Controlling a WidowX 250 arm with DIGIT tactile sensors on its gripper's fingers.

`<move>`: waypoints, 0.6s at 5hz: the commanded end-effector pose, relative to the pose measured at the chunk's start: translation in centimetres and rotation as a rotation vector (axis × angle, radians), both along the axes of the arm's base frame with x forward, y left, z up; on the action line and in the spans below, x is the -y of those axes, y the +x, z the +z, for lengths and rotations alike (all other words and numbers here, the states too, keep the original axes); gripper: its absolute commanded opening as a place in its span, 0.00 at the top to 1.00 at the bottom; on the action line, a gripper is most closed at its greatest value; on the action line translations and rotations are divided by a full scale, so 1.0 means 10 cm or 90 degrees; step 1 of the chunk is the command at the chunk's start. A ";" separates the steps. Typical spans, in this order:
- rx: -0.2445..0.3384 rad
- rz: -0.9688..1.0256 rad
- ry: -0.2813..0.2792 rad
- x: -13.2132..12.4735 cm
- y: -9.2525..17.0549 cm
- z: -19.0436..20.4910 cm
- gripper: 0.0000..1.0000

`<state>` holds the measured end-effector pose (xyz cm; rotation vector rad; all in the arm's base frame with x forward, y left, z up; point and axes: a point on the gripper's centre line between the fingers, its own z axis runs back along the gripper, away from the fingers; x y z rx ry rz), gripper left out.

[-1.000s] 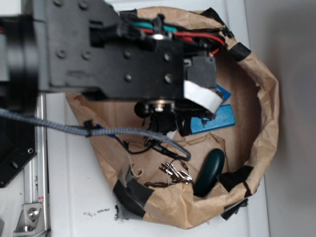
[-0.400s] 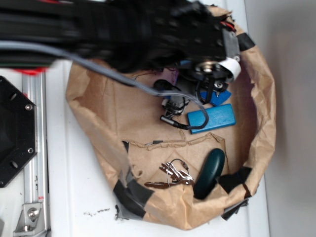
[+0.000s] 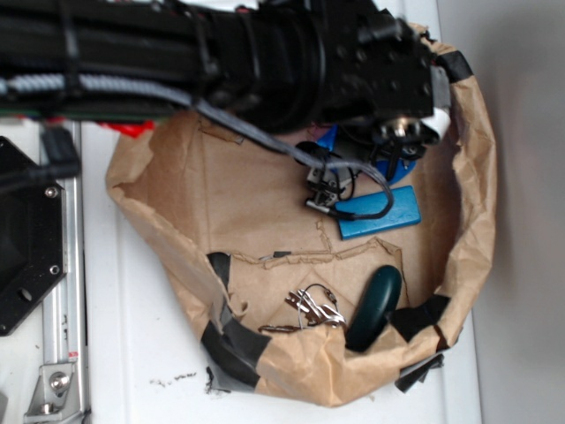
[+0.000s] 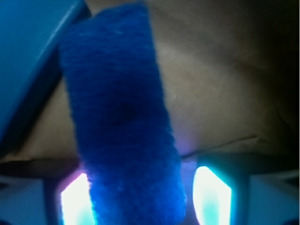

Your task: Grab the blue sponge.

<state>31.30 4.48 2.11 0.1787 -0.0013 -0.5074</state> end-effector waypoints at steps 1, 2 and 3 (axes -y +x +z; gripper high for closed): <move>0.111 0.148 0.025 0.11 -0.10 0.59 1.00; 0.129 0.278 -0.070 0.31 -0.30 1.09 1.00; 0.090 0.310 -0.159 0.49 -0.49 1.60 1.00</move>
